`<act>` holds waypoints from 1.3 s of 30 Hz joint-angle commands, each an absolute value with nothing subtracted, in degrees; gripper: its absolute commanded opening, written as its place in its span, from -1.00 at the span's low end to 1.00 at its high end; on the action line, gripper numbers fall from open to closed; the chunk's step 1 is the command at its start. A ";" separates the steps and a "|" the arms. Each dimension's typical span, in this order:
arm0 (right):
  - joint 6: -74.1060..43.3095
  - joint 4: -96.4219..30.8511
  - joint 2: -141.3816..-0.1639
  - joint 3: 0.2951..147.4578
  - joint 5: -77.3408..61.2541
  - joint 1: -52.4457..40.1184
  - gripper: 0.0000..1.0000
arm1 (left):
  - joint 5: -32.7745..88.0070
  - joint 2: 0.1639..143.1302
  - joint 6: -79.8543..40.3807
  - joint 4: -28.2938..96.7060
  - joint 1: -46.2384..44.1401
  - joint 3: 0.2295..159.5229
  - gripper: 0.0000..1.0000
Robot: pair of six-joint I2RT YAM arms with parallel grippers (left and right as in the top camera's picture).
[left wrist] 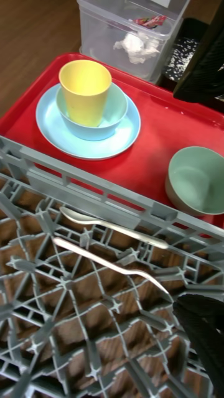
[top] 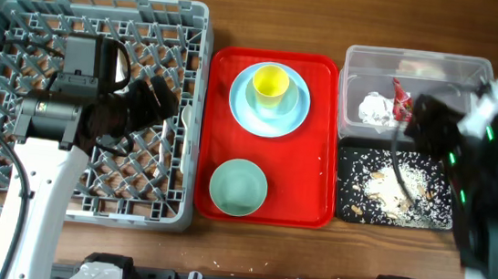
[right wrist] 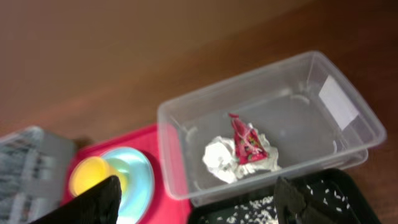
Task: Sort waste into correct bins and load items into the dishwasher rack
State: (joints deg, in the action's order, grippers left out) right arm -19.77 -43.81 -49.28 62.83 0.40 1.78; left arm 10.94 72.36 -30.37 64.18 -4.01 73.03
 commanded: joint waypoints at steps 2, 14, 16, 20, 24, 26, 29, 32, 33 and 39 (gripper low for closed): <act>-29.10 -50.22 -34.26 63.61 4.99 1.91 0.64 | 10.61 71.68 -30.89 64.14 -3.84 73.30 1.00; -68.16 -68.34 -28.75 63.13 12.01 1.91 0.99 | 10.61 71.68 -30.89 64.14 -3.86 73.30 1.00; -76.55 -68.31 -28.75 63.13 12.01 1.91 0.99 | 10.61 71.68 -30.89 64.14 -3.84 73.30 1.00; -97.91 -68.31 -28.75 63.13 12.01 1.91 0.99 | 10.61 71.68 -30.89 64.14 -3.86 73.30 1.00; -118.65 -68.38 -28.75 63.13 12.03 1.91 0.99 | 10.83 71.68 -30.92 64.10 -3.86 73.30 1.00; -118.67 -68.40 -28.75 63.13 12.01 1.91 0.98 | 10.96 71.68 -30.92 64.62 -3.86 73.30 1.00; -118.67 -68.40 -28.75 63.13 12.01 1.91 0.99 | 20.16 71.68 -26.52 68.90 -6.48 73.19 0.45; -118.67 -68.40 -28.75 63.13 12.01 1.91 0.99 | 17.06 71.68 -27.90 69.47 -17.63 73.17 -0.22; -118.67 -68.40 -28.75 63.16 12.01 1.91 0.99 | 13.43 71.68 -30.63 69.45 -21.08 73.08 -0.23; -118.67 -68.40 -28.75 63.16 12.01 1.91 0.99 | -2.28 78.59 -44.47 63.48 -46.78 73.08 -0.16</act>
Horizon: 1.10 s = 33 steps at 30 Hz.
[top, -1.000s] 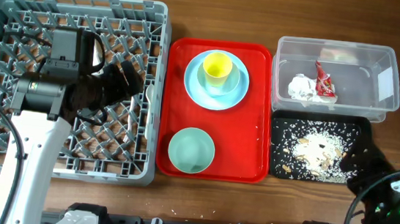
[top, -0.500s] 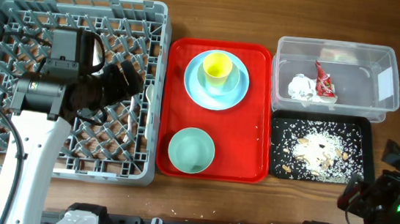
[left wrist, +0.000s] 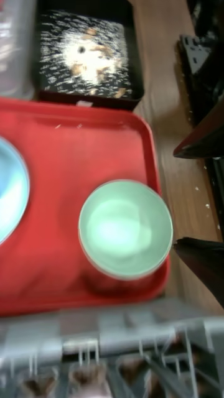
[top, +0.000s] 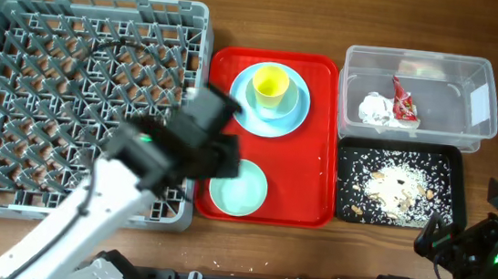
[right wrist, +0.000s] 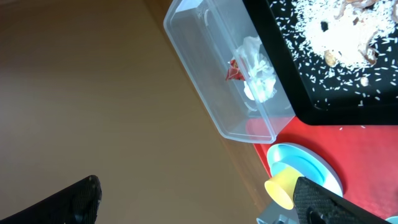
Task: Sort waste into correct bins and load items into the dishwasher rack
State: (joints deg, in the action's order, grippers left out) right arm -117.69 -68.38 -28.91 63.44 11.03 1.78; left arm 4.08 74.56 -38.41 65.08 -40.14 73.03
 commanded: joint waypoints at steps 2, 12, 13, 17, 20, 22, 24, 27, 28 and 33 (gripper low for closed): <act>-118.67 -68.40 -28.75 63.13 12.01 1.91 0.99 | -2.31 84.58 -44.56 60.23 -52.93 73.08 -0.24; -118.67 -68.42 -28.75 63.13 12.01 1.91 1.00 | -7.79 108.29 -44.62 55.72 -56.80 73.08 -0.38; -118.67 -68.40 -28.75 63.16 12.01 1.91 0.99 | -7.81 108.95 -44.62 55.42 -56.80 73.08 -0.42; -118.67 -68.40 -28.75 63.13 12.01 1.91 0.99 | -7.84 109.86 -44.62 55.22 -56.80 73.08 -0.58; -118.69 -68.40 -28.75 63.13 12.01 1.91 1.00 | -7.81 109.91 -44.62 55.20 -56.80 73.08 -0.71; -118.67 -68.40 -28.75 63.16 12.01 1.91 0.99 | -7.81 109.91 -44.62 55.02 -56.80 73.08 -0.74; -118.67 -68.40 -28.75 63.13 12.01 1.91 0.99 | -7.81 109.91 -44.64 55.05 -56.80 73.08 -0.74; -118.67 -68.42 -28.75 63.13 12.01 1.91 0.99 | -7.53 109.95 -44.80 55.02 -57.08 72.82 -0.84; -118.65 -68.40 -28.75 63.13 12.01 1.91 0.99 | -7.60 109.95 -45.50 54.92 -57.49 72.31 -0.85; -118.67 -68.42 -28.75 63.13 12.01 1.91 0.99 | -7.60 109.86 -45.50 54.39 -57.43 71.77 -0.92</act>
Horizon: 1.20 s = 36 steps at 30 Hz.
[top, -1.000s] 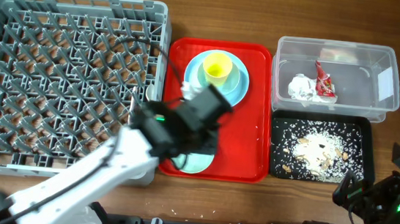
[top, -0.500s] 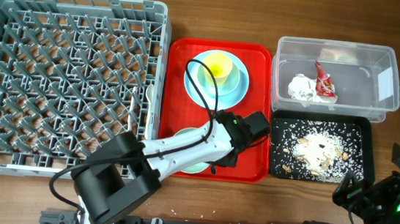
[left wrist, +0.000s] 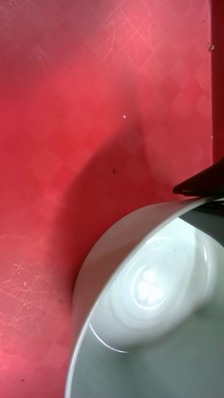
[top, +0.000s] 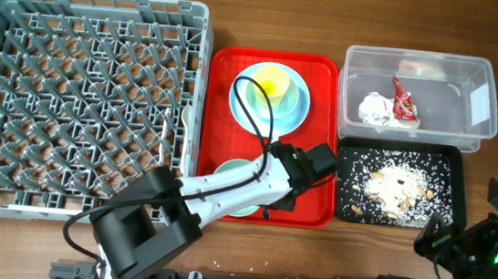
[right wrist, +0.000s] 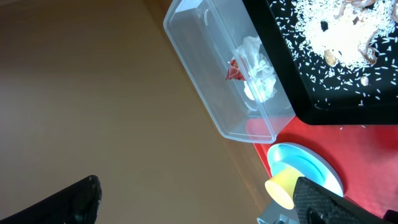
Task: Sort waste into correct bins and load items into the dishwasher rack
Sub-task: 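Grasp the green bowl rim with left gripper, then carry the green bowl with left gripper and place it upside down in the rack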
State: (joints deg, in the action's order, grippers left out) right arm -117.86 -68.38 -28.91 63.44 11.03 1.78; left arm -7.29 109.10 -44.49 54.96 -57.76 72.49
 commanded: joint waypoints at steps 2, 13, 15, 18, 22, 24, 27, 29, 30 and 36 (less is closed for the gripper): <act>-118.65 -68.40 -28.75 63.13 12.01 1.91 1.00 | -7.57 109.38 -45.45 55.31 -56.36 73.82 -0.92; -118.65 -68.42 -28.75 63.13 12.01 1.91 1.00 | 8.51 97.17 -34.72 64.18 -36.47 97.95 -0.92; -118.67 -68.40 -28.75 63.13 12.01 1.91 0.98 | 5.32 96.16 -34.68 66.52 -32.29 97.95 -0.92; -118.67 -68.40 -28.75 63.13 12.01 1.91 1.00 | -10.26 95.33 -35.18 67.79 -30.30 97.95 -0.92; -118.67 -68.42 -28.75 63.13 12.01 1.91 0.99 | -30.92 95.37 -38.41 67.07 -32.03 97.89 -0.92; -118.69 -68.42 -28.75 63.13 12.01 1.91 0.99 | -31.29 95.37 -38.35 65.91 -31.70 97.89 -0.92; -118.67 -68.40 -28.75 63.13 12.01 1.91 0.99 | -4.49 95.37 -26.63 62.87 -26.63 97.89 -0.92; -118.67 -68.42 -28.75 63.13 12.01 1.91 0.99 | 18.87 95.48 -21.43 61.47 -17.85 97.89 -0.92; -118.67 -68.42 -28.75 63.13 12.01 1.91 0.99 | 29.78 95.48 -19.00 60.62 -12.95 97.89 -0.92; -118.67 -68.42 -28.75 63.13 12.01 1.91 0.99 | 75.81 100.40 -18.02 46.72 8.49 97.89 -0.92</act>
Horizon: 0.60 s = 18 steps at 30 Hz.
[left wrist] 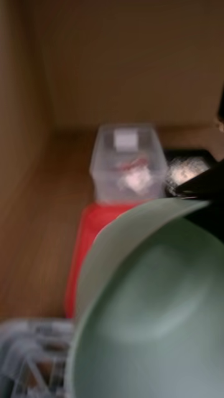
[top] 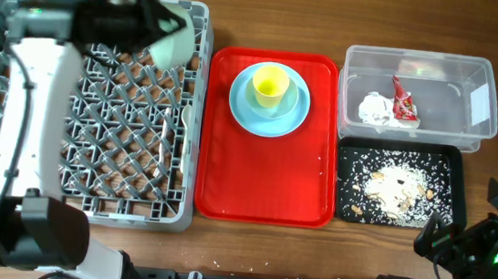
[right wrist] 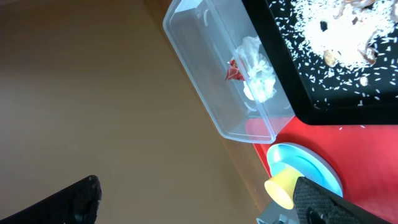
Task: Sort waste into correct bins and load items into the dishwasher rack
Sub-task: 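Carry the green bowl with left gripper and place it upside down in the rack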
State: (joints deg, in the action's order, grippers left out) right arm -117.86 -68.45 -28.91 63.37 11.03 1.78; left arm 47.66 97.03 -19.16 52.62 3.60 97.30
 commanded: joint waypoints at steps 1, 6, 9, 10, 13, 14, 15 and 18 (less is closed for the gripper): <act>-118.67 -68.42 -28.75 63.13 12.01 1.91 0.99 | 81.91 102.91 -20.99 42.28 9.93 97.89 -0.92; -118.67 -68.42 -28.75 63.16 12.01 1.91 0.99 | 90.35 117.54 -34.37 25.67 11.07 97.86 -0.92; -118.67 -68.45 -28.75 63.13 12.03 1.91 1.00 | 90.37 125.49 -34.37 24.27 11.16 97.86 -0.92; -118.67 -68.42 -28.75 63.13 12.01 1.91 0.99 | 90.37 127.63 -34.39 23.77 11.51 97.86 -0.92; -118.67 -68.45 -28.75 63.13 12.01 1.91 0.99 | 89.78 131.07 -35.14 22.46 15.57 97.84 -0.91; -118.65 -68.42 -28.75 63.13 12.01 1.91 0.99 | 87.90 131.07 -34.74 22.46 17.63 97.84 -0.73; -118.67 -68.45 -28.75 63.13 12.01 1.91 0.99 | 87.07 131.04 -34.37 22.41 18.85 97.84 -0.57; -118.67 -68.45 -28.75 63.13 12.01 1.91 0.99 | 85.41 131.04 -31.97 22.92 23.24 97.84 0.78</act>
State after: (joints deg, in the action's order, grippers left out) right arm -117.86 -68.58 -28.95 63.33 11.03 1.78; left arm 87.07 130.19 -34.35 22.72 19.92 97.86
